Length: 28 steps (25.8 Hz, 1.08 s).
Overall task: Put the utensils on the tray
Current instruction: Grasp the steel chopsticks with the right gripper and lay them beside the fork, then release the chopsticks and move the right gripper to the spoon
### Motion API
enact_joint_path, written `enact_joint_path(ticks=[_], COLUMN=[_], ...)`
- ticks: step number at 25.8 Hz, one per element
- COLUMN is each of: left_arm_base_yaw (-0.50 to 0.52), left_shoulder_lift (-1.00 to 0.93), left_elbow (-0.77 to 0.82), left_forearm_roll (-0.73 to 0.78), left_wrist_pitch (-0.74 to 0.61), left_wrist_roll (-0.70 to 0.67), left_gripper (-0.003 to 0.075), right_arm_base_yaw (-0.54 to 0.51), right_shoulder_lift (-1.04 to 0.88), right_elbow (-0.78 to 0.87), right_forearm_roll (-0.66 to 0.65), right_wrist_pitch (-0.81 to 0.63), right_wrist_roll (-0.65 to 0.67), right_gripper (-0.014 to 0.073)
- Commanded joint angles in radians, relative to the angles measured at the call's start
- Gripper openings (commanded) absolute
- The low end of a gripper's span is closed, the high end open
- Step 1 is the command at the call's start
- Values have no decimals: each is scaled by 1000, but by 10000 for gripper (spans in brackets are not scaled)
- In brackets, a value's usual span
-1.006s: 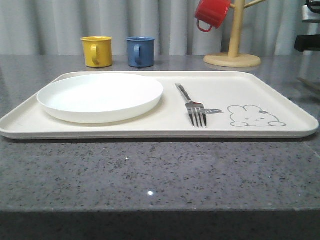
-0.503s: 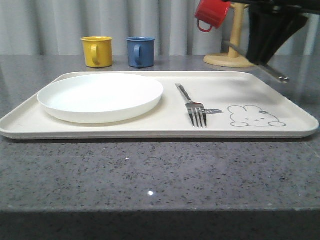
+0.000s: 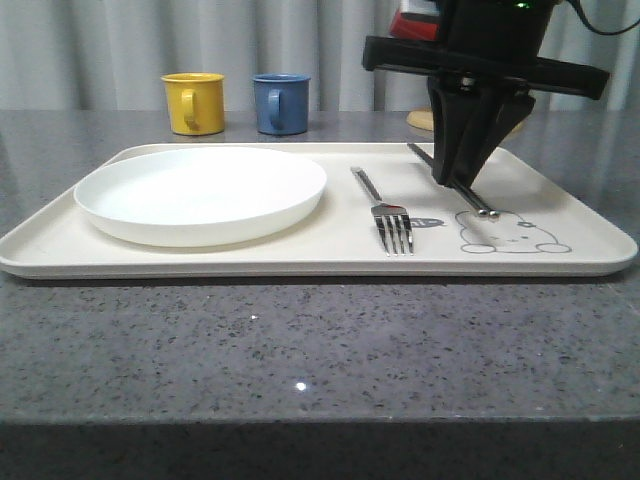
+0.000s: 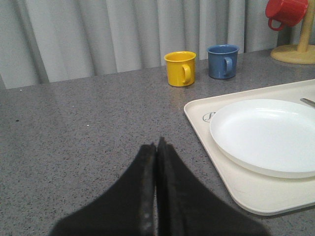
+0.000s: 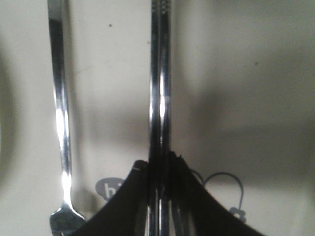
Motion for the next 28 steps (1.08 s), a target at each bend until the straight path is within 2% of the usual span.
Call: enact_joint_path(ticks=[1, 6, 13, 20, 24, 28], left_arm_base_yaw=[2, 2, 2, 2, 2, 2], left_shoulder_lift=[9, 9, 9, 9, 9, 9], left_elbow=[-29, -29, -29, -29, -29, -29], left_forearm_roll=[-10, -10, -10, -10, -10, -10], left_wrist_pitch=[-82, -82, -82, -82, -82, -82], left_wrist_roll=[-8, -8, -8, -8, -8, -8], left_gripper=[-18, -18, -18, -18, -18, -18], right_arm_base_yaw=[0, 0, 0, -16, -96, -231], right_shoulder_lift=[-25, -6, -22, -117, -176, -213], right_elbow=[-33, -33, -33, -33, -33, -33], right_forearm_roll=[-2, -2, -9, -105, -104, -104], right_wrist_pitch=[10, 14, 28, 50, 59, 101], right_wrist_roll=[10, 12, 9, -37, -105, -173], right_gripper=[8, 29, 322, 330, 330, 330])
